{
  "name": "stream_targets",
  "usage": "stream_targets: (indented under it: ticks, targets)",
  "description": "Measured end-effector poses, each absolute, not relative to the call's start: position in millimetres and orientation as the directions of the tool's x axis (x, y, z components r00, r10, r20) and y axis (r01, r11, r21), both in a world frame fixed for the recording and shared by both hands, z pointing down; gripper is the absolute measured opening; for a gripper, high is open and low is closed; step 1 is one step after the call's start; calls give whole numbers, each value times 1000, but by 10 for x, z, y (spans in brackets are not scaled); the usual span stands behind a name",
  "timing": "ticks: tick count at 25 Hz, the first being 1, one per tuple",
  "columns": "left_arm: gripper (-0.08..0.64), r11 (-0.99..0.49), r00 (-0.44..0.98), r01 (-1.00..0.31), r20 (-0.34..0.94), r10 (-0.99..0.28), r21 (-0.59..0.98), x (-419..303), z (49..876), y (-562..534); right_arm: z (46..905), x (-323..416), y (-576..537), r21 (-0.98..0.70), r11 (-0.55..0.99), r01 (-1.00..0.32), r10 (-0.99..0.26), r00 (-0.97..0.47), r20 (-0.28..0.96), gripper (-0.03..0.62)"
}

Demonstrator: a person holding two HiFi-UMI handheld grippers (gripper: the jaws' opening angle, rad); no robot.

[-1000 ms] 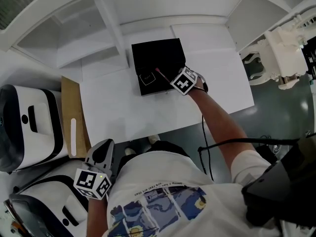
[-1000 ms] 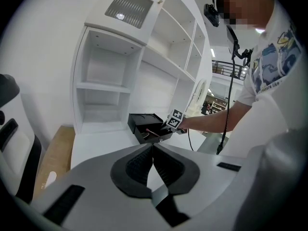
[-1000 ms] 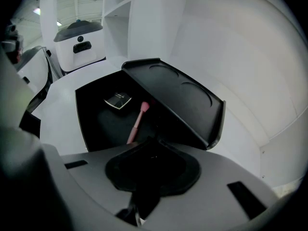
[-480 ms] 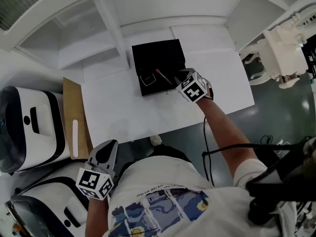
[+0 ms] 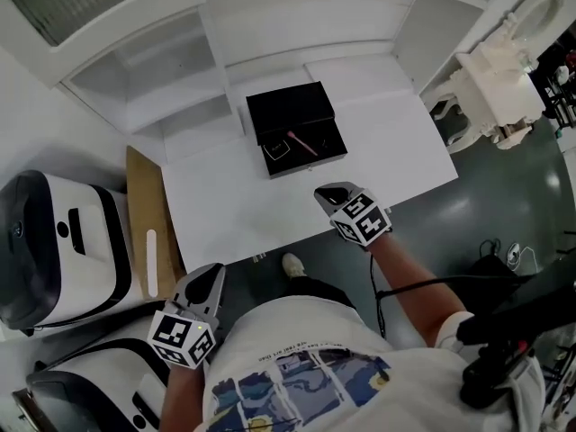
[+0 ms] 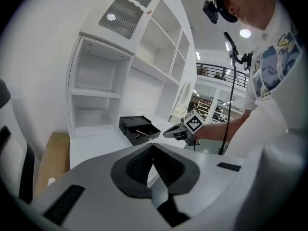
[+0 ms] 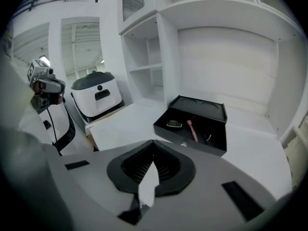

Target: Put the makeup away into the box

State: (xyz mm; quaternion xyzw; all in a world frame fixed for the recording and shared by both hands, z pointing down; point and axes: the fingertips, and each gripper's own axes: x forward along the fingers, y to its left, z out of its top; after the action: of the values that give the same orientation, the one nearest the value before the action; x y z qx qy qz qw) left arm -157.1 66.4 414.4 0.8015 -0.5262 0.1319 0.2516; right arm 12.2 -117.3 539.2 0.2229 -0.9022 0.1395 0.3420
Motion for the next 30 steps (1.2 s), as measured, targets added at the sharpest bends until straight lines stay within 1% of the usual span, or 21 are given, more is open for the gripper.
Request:
stream_targets:
  ticks: [5,14,19,23,30]
  targets:
    - [14,-358,448,-893,456,-769,274,-1661,4087,1037,5274,-44,-438,-163,854,-494,-283,-705,650,26]
    - [14,-413,497,-867,426,-757,278,-1757,4100,1712,5015,-276,557,-152,868,-472,-301,-745,595,25]
    - [14,-428,514,-857,412,-753,286,-1733,4065,2105,4914,-355,1063,-146,886,-441,-282,-759,587,25]
    - [14,-427,518,-854,406,-753,298,-1723,4087,2343,4919,-342,1353,-136,891,-432,-274,-753,598,25]
    - [14,-420,508,-860,395,-765,290,-1813,4093,2559,4837,-433,1605,-111,901,-420,-284,-763,581,25]
